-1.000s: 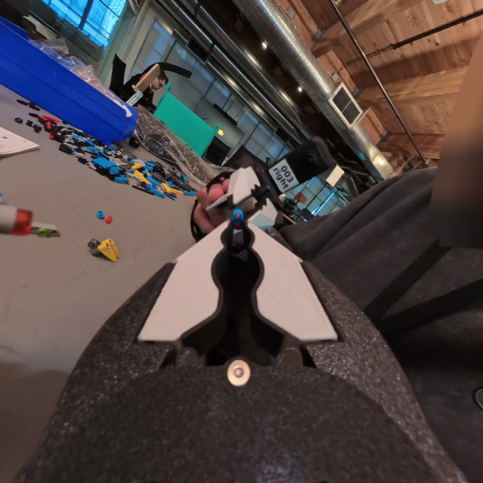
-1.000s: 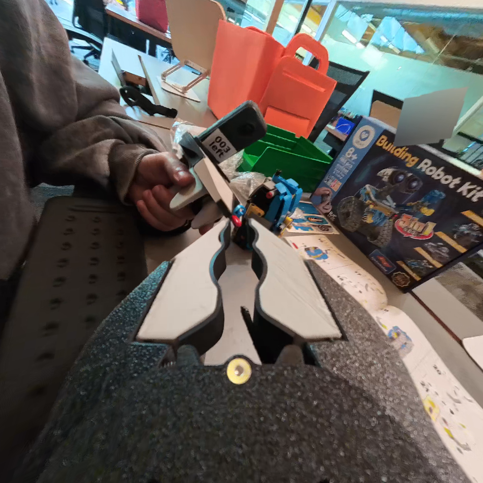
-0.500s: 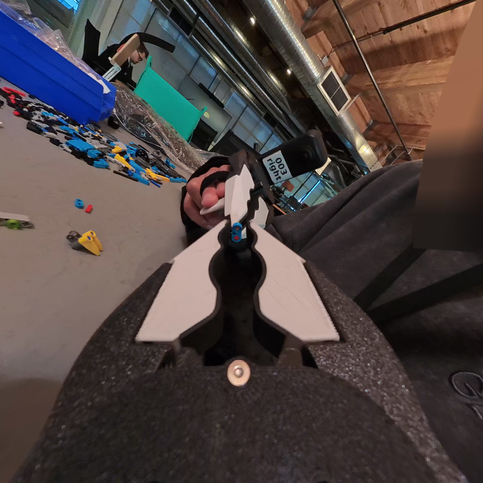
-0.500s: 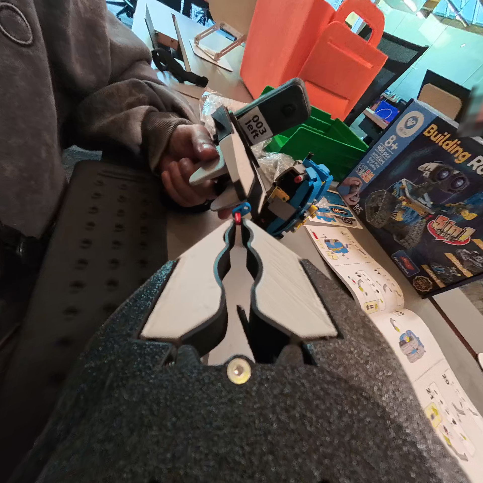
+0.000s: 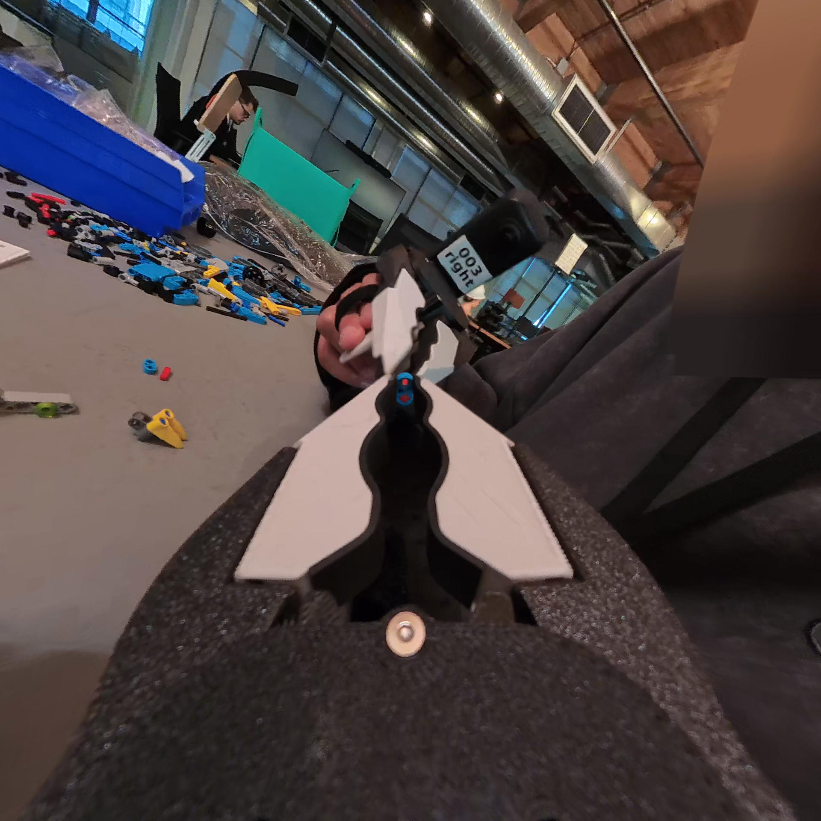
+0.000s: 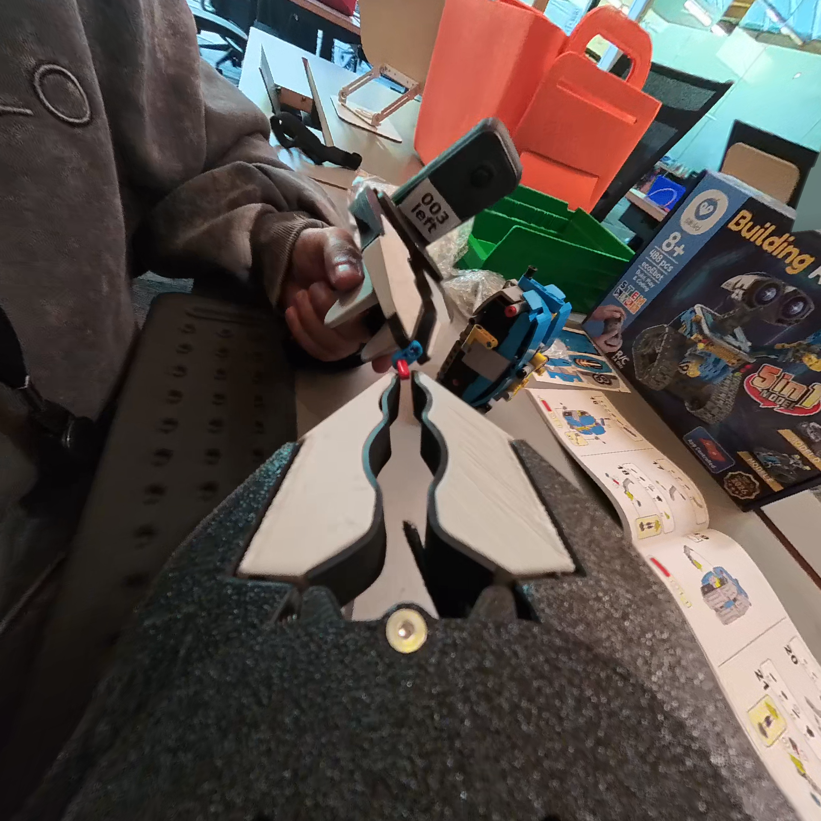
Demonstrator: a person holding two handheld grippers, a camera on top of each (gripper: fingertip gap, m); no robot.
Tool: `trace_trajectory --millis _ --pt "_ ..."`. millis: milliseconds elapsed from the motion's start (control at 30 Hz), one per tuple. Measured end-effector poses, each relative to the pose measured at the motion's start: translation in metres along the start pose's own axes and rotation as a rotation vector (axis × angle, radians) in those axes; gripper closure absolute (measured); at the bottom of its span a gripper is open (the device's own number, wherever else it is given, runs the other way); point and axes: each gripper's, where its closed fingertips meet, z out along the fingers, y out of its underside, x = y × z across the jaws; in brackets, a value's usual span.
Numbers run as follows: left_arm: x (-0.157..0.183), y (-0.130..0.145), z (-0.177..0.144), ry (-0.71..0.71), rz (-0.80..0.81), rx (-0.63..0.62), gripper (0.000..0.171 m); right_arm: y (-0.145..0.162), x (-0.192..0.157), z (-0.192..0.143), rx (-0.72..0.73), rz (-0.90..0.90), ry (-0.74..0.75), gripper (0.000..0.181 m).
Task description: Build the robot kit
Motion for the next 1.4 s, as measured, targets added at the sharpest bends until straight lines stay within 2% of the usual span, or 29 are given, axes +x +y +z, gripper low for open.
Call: trace_trajectory --millis 33,133,233,333,400,467,567,700,967,1067,1200,1400 --pt "0.0 0.0 0.0 -0.01 0.019 0.001 0.166 0.004 0.003 -0.003 -0.021 0.01 -0.004 0.172" --pt "-0.007 0.002 -0.001 -0.091 0.1 -0.022 0.166 0.042 0.038 -0.031 -0.234 0.067 0.027 0.167" --pt "-0.014 0.01 0.001 -0.157 0.183 -0.084 0.165 0.106 0.074 -0.062 -0.512 0.117 0.03 0.167" --pt "-0.018 0.016 0.001 -0.209 0.252 -0.129 0.166 0.146 0.093 -0.074 -0.586 0.176 0.012 0.169" --pt "-0.026 0.019 -0.001 -0.277 0.328 -0.177 0.165 0.16 0.088 -0.073 -0.626 0.218 -0.051 0.168" --pt "-0.036 0.026 -0.004 -0.363 0.452 -0.261 0.165 0.17 0.086 -0.072 -0.696 0.177 -0.082 0.169" --pt "-0.049 0.045 -0.006 -0.439 0.587 -0.424 0.165 0.171 0.084 -0.07 -0.757 0.164 -0.131 0.168" --pt "-0.057 0.064 -0.007 -0.47 0.61 -0.547 0.165 0.176 0.083 -0.069 -0.863 0.126 -0.191 0.168" --pt "-0.062 0.077 -0.01 -0.48 0.585 -0.637 0.165 0.176 0.086 -0.062 -1.014 0.027 -0.3 0.17" --pt "-0.064 0.082 -0.012 -0.484 0.587 -0.668 0.165 0.171 0.081 -0.065 -1.065 0.086 -0.356 0.169" --pt "-0.067 0.089 -0.015 -0.493 0.574 -0.713 0.165 0.175 0.084 -0.063 -1.097 0.14 -0.342 0.162" --pt "-0.069 0.09 -0.016 -0.506 0.563 -0.724 0.165 0.175 0.086 -0.066 -1.111 0.179 -0.306 0.163"
